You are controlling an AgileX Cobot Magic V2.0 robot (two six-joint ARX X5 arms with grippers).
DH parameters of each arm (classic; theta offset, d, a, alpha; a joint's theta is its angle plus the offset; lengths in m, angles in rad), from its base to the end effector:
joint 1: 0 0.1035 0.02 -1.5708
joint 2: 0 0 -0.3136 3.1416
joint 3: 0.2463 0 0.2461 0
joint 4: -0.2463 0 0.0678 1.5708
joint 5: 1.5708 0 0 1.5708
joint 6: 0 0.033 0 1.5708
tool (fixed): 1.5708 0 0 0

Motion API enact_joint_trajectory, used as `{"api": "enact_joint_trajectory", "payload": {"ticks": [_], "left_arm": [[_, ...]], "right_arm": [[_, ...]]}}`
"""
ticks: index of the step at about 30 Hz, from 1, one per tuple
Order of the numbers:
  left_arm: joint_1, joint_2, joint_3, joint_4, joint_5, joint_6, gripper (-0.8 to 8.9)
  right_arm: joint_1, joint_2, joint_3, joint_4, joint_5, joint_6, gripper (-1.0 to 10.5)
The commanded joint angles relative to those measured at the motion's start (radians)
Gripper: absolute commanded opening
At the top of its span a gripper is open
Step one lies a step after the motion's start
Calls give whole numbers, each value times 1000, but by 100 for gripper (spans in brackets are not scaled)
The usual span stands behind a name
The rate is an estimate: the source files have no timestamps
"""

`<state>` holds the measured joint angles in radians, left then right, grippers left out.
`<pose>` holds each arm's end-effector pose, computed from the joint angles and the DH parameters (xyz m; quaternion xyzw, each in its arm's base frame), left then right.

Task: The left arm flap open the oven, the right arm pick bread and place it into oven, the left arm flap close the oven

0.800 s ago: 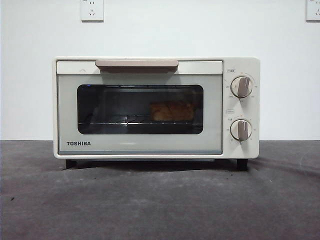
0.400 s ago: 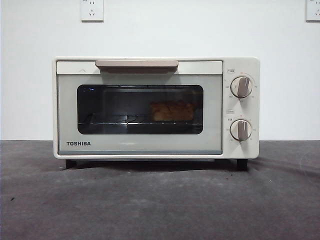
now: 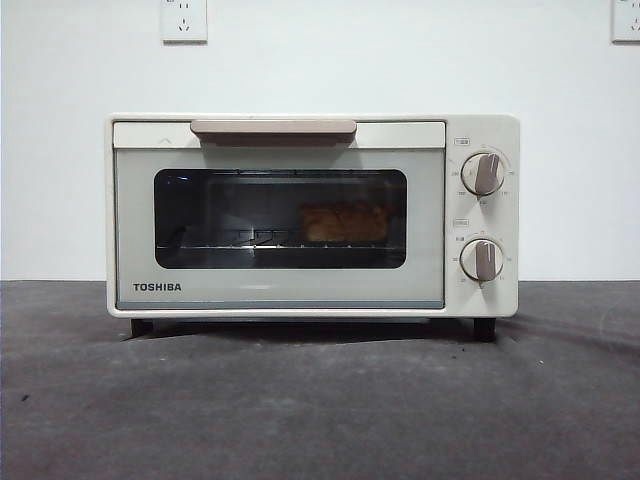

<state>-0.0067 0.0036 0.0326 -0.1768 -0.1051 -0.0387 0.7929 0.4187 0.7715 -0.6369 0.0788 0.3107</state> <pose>0.0428 0.0032 0.1567 -0.0151 0.0728 0.0505 0.9960 0.0253 0.0220 0.3416 0.0845 0.1803 0.3220 0.9256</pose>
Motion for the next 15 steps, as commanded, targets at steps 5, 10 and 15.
{"api": "enact_joint_trajectory", "payload": {"ticks": [5, 10, 15], "left_arm": [[1, 0, -19, -7, 5, 9, 20], [1, 0, -19, -7, 5, 9, 20], [1, 0, -19, -7, 5, 9, 20]], "right_arm": [[9, 4, 16, 14, 1, -9, 9], [9, 4, 16, 14, 1, -9, 9], [9, 3, 16, 14, 12, -11, 9]]}}
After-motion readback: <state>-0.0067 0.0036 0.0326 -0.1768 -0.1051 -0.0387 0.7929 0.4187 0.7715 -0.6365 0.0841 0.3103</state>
